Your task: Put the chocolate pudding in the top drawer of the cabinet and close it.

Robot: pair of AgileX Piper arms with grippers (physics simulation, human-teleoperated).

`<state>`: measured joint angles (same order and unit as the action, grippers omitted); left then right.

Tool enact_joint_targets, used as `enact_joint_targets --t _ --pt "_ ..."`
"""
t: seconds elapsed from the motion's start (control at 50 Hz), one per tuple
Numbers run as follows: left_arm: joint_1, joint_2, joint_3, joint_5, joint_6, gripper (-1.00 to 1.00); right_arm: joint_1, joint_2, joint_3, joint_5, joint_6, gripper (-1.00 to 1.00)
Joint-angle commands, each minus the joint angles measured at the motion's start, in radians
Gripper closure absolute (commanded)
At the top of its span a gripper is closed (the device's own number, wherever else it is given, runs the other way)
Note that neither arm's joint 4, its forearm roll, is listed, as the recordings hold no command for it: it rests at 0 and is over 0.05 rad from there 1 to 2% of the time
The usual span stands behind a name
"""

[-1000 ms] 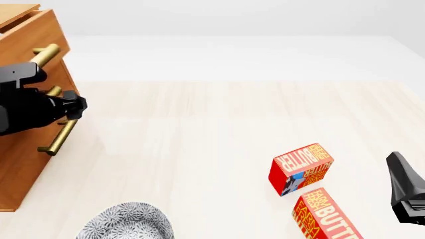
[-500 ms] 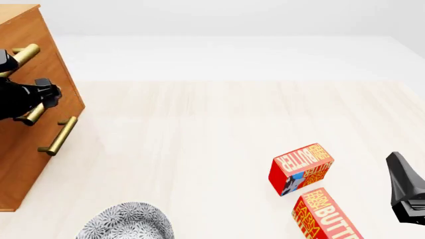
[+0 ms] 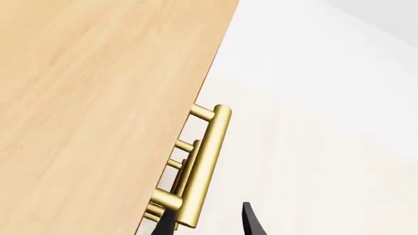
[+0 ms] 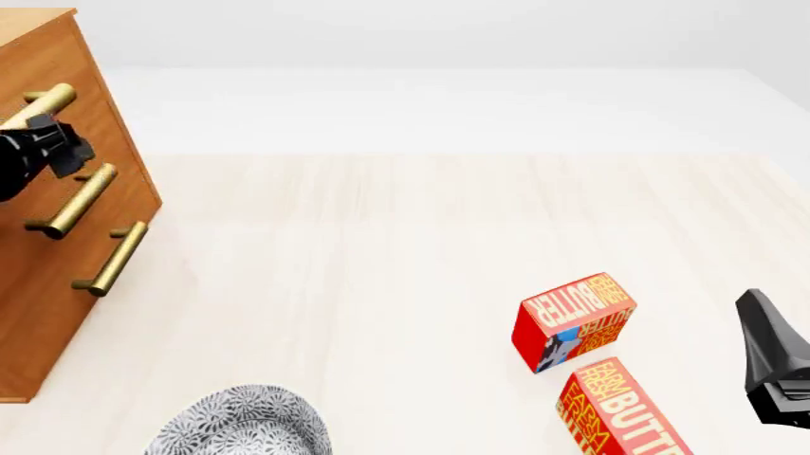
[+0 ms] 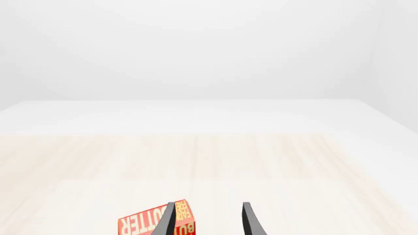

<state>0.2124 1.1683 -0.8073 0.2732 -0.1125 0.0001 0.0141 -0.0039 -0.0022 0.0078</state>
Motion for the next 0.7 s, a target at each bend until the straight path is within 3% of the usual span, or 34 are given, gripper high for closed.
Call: enact_joint_targets --t 0.02,0.34,0.58,0.7 --pt "0.055 -0.196 -0.163 0.181 0.054 -1.00 0.000 0.000 0.000 0.000 0.000 -1.00" --pt "0.008 -0.351 -0.403 0.421 0.116 -1.00 0.000 0.000 0.000 0.000 0.000 -1.00" --pt "-0.048 -0.408 -0.568 0.552 0.151 -1.00 0.000 0.000 0.000 0.000 0.000 -1.00" --pt "-0.061 -0.421 -0.609 0.584 0.164 -1.00 0.000 0.000 0.000 0.000 0.000 -1.00"
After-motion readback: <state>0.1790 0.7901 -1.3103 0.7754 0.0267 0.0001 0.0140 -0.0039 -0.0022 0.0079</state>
